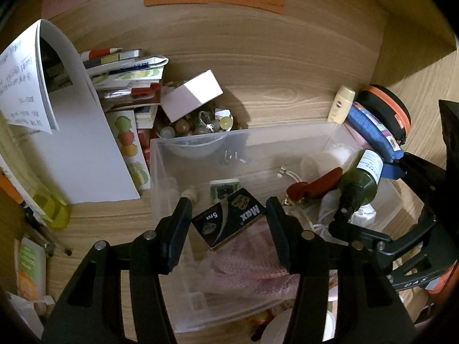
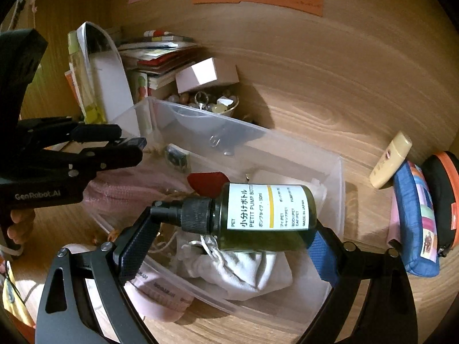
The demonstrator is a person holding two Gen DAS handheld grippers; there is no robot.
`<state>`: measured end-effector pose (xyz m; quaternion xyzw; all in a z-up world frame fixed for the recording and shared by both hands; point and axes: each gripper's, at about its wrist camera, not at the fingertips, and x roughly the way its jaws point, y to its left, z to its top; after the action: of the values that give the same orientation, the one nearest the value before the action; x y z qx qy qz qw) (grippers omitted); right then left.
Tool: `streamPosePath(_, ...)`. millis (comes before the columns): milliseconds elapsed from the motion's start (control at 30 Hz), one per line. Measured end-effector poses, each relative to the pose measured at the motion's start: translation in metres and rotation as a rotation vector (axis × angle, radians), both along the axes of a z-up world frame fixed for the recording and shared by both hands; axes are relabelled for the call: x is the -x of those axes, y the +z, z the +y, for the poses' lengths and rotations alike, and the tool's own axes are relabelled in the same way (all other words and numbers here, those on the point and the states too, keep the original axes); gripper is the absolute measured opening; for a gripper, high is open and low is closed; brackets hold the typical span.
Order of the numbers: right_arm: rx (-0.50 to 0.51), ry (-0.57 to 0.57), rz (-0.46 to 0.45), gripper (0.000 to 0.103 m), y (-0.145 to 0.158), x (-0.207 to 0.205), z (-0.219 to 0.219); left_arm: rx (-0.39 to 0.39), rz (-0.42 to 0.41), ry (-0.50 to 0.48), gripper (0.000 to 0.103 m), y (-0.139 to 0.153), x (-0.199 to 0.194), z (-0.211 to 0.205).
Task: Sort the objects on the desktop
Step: 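Open the right tool to drop the bottle while the left tool releases the Max box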
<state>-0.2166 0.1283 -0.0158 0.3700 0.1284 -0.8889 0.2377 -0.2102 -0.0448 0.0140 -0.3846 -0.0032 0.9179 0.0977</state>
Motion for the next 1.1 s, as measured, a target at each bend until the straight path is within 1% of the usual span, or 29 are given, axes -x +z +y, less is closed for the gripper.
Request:
streamPosePath(133, 0.003, -0.007, -0.024, 0.095, 0.001, 0.001, 0.001, 0.009, 0.006, 0.003, 0.066, 0.002, -0.002, 0.001)
streamPosePath(167, 0.004, -0.010, -0.028, 0.095, 0.002, 0.000, 0.002, 0.016, 0.012, 0.005, 0.067, 0.002, -0.003, 0.002)
streamPosePath(233, 0.003, -0.015, -0.028, 0.095, 0.003, -0.001, 0.002, 0.022, 0.020, 0.013, 0.068, 0.005, -0.005, 0.002)
streamPosePath(300, -0.001, -0.021, -0.022, 0.095, 0.004, -0.004, 0.003, 0.012, 0.023, 0.015, 0.069, 0.006, -0.007, 0.000)
streamPosePath(433, -0.010, -0.026, -0.004, 0.095, 0.008, -0.012, 0.004, 0.000, 0.034, 0.028, 0.073, 0.009, -0.012, -0.002)
streamPosePath(600, -0.019, -0.031, 0.028, 0.095, 0.016, -0.025, 0.007, 0.004, 0.054, 0.035, 0.073, 0.016, -0.022, -0.004)
streamPosePath(667, -0.024, -0.029, 0.047, 0.095, 0.020, -0.031, 0.008, -0.012, 0.071, 0.041, 0.078, 0.021, -0.028, -0.008)
streamPosePath(733, -0.026, -0.030, 0.062, 0.095, 0.023, -0.035, 0.009, -0.032, 0.087, 0.043, 0.079, 0.026, -0.034, -0.011)
streamPosePath(833, -0.025, -0.031, 0.069, 0.095, 0.027, -0.040, 0.010, -0.081, 0.117, 0.059, 0.081, 0.035, -0.043, -0.022)
streamPosePath(967, -0.025, -0.038, 0.079, 0.095, 0.030, -0.049, 0.012, -0.133, 0.155, 0.080, 0.089, 0.044, -0.056, -0.038)
streamPosePath(1100, -0.015, -0.049, 0.090, 0.095, 0.033, -0.061, 0.019, -0.129, 0.175, 0.096, 0.089, 0.046, -0.071, -0.045)
